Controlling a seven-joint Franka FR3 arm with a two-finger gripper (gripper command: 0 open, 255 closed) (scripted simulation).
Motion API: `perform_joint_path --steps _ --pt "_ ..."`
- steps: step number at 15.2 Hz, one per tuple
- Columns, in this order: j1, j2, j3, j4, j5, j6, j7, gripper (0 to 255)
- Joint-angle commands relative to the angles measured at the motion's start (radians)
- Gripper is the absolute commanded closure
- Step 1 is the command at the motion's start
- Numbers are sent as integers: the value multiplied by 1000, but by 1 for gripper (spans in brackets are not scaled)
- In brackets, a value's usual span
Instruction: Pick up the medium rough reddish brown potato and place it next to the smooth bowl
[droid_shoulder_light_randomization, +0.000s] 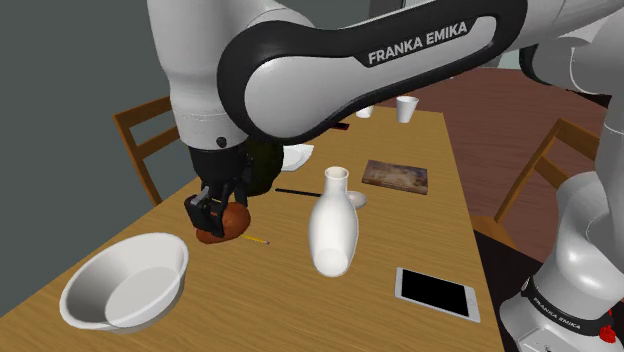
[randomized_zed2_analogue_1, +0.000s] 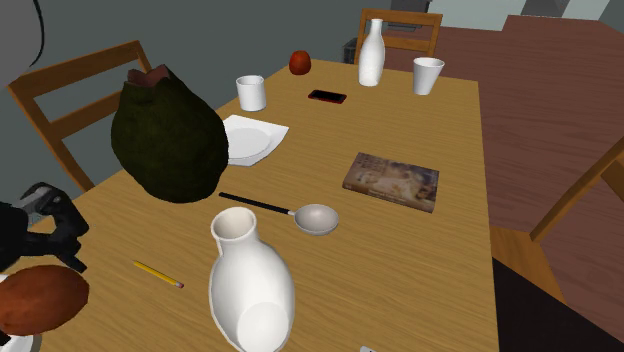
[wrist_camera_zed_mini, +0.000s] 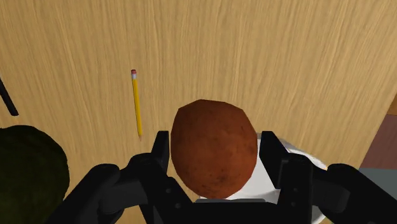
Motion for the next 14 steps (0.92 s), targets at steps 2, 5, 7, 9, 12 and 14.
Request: perform_joint_path --steps 2,5,7,9,12,14 --pt "47 66 10 98 -22 -41 50 255" --pt "45 67 9 60 -25 -2 56 255" --pt "44 69 8 37 -27 23 60 255" --pt "43 73 7 15 -29 48 64 255" --pt "42 79 5 -16 -33 85 70 255" --pt "41 85 4 -35 -37 109 74 255"
